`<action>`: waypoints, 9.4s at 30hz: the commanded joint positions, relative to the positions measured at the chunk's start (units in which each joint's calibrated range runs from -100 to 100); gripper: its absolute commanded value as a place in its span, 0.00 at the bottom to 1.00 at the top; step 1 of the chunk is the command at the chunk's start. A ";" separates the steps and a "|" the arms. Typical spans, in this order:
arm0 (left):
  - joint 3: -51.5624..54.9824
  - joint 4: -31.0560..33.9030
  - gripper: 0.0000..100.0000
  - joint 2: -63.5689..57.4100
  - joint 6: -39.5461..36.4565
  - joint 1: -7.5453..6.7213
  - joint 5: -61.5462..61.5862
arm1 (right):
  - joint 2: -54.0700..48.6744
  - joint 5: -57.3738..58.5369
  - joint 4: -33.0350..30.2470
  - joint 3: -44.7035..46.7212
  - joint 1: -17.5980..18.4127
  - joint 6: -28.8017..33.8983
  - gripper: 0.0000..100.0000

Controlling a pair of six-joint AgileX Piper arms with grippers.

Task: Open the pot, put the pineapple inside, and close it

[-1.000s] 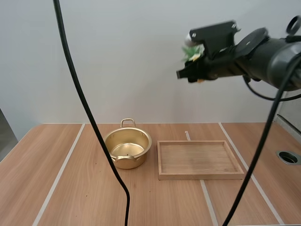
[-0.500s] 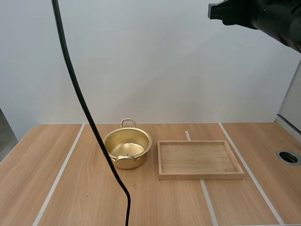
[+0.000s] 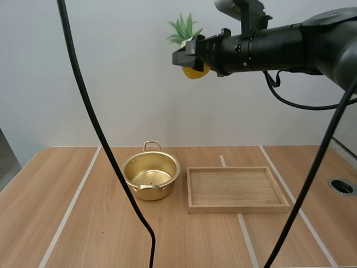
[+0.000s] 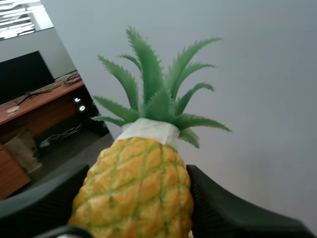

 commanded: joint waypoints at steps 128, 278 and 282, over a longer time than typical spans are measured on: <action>46.40 -5.98 0.00 38.43 16.22 0.04 79.09 | -19.19 -22.20 -59.10 -10.42 -2.45 23.38 1.00; 111.05 17.54 1.00 -59.04 -29.61 -2.76 43.96 | -67.12 -64.49 -75.48 74.65 8.00 61.01 1.00; 111.05 17.68 0.74 -59.04 -29.61 -2.76 43.96 | -67.12 -64.16 -75.72 74.65 8.00 61.11 0.59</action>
